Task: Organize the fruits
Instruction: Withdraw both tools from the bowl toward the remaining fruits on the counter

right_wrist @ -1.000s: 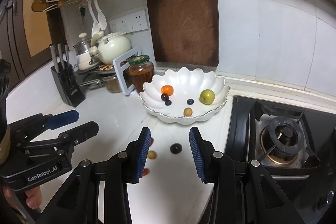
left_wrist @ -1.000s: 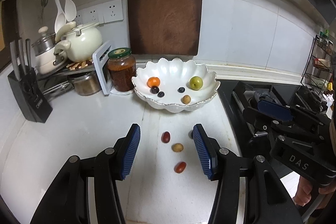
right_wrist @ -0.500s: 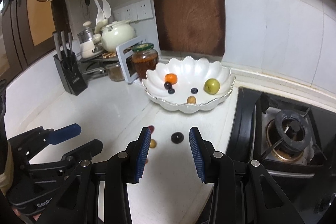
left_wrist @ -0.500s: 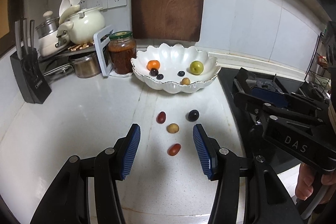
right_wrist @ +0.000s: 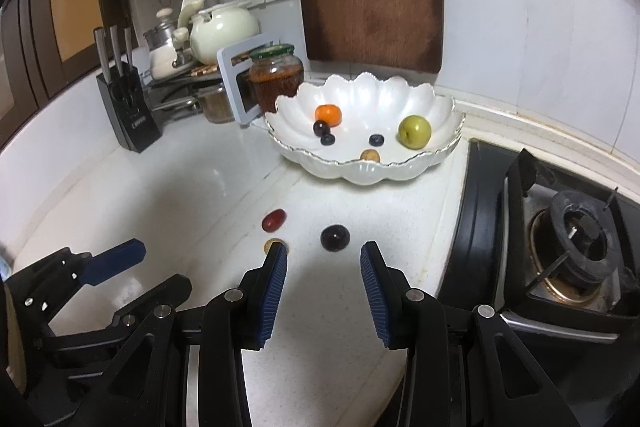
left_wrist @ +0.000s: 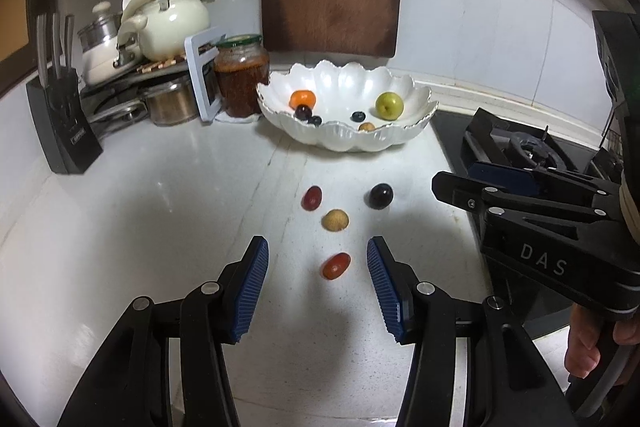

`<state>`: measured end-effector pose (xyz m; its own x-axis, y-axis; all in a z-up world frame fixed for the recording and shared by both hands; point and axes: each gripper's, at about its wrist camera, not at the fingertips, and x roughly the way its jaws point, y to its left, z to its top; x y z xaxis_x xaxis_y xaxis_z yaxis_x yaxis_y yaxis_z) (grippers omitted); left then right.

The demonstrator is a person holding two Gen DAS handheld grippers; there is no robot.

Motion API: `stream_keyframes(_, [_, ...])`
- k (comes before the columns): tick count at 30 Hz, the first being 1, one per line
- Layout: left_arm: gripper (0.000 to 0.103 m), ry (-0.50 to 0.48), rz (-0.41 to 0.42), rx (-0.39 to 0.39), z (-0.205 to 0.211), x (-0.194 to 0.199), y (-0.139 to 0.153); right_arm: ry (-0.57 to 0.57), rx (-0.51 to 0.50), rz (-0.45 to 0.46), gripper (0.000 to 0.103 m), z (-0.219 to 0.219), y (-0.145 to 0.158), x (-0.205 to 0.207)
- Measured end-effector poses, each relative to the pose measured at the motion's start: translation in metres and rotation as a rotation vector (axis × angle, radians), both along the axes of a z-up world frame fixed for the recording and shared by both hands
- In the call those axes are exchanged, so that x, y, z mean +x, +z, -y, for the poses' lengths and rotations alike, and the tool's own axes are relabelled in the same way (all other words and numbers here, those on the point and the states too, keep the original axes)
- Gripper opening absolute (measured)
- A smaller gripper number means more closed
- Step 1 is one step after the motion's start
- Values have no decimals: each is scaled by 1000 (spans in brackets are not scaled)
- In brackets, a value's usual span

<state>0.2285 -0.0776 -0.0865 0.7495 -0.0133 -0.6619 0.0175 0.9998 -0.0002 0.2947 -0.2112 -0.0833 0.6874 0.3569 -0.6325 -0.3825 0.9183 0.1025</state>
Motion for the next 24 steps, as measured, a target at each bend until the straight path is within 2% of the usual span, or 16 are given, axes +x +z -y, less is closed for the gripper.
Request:
stream_keyframes(14, [41, 24, -97, -18, 6, 26, -50, 32, -37, -60, 40, -8, -39, 31])
stream_keyframes(24, [38, 17, -118, -23, 12, 41, -67, 42, -42, -94, 40, -13, -56, 53])
